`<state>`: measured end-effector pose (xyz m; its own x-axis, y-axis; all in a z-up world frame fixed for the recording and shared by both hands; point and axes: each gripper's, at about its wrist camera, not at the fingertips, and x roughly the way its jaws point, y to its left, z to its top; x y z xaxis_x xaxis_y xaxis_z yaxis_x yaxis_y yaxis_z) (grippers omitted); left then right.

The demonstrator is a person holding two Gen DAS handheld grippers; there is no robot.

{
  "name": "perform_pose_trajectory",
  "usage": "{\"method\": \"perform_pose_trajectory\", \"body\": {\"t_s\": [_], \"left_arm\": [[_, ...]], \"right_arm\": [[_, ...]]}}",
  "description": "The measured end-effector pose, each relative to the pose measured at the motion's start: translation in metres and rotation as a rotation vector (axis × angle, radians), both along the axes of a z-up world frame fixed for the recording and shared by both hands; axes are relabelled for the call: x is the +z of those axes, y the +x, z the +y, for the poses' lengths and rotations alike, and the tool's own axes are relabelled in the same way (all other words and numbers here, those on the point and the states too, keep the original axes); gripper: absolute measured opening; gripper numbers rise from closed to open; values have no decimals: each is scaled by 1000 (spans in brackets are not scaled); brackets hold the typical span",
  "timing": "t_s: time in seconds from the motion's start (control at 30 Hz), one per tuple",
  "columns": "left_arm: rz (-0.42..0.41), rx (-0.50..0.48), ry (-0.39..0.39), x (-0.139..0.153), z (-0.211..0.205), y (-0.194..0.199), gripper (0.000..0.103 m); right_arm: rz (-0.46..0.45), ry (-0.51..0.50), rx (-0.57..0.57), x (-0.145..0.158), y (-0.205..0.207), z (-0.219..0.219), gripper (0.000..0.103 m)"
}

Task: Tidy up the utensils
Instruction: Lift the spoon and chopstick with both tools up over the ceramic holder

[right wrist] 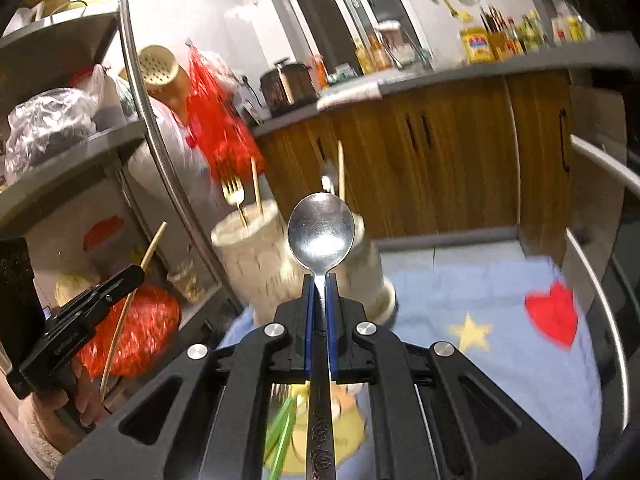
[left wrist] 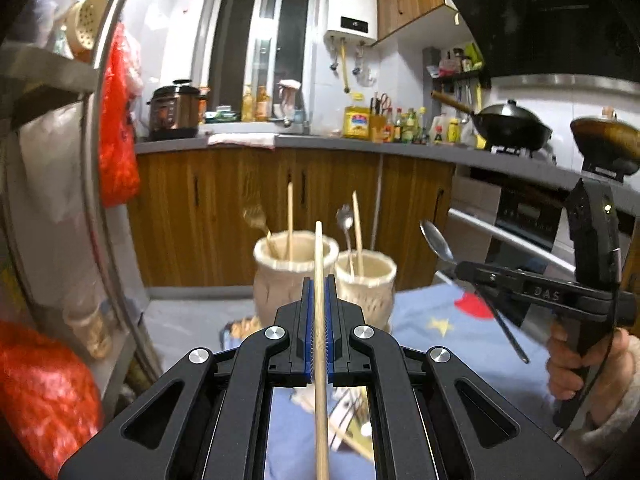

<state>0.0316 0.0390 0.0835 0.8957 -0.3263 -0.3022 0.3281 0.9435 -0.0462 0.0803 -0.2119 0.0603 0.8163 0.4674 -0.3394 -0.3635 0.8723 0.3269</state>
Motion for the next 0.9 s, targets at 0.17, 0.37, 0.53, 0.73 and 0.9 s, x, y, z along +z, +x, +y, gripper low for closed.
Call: {"method": "perform_pose_trajectory", "body": {"t_s": [0.17,0.37,0.53,0.73,0.9], "left_arm": [[-19,-55,11,20,-8,32,5],[-57,-59,-49,46,-14,87,5],[-102,-38,-121,58,-10,127,5],[-143,-16,-161,49,-10,155,5],[-126,-26,-198,41,-10,174,5]], "right_arm": [[-55,3,6,29,37,3,6],[-123,82,16,44,82,13,6],[-167,120,19,39,113,31,6],[-186,169,33,29,136,43,6],[-178,163,57,21,144,47,6]]}}
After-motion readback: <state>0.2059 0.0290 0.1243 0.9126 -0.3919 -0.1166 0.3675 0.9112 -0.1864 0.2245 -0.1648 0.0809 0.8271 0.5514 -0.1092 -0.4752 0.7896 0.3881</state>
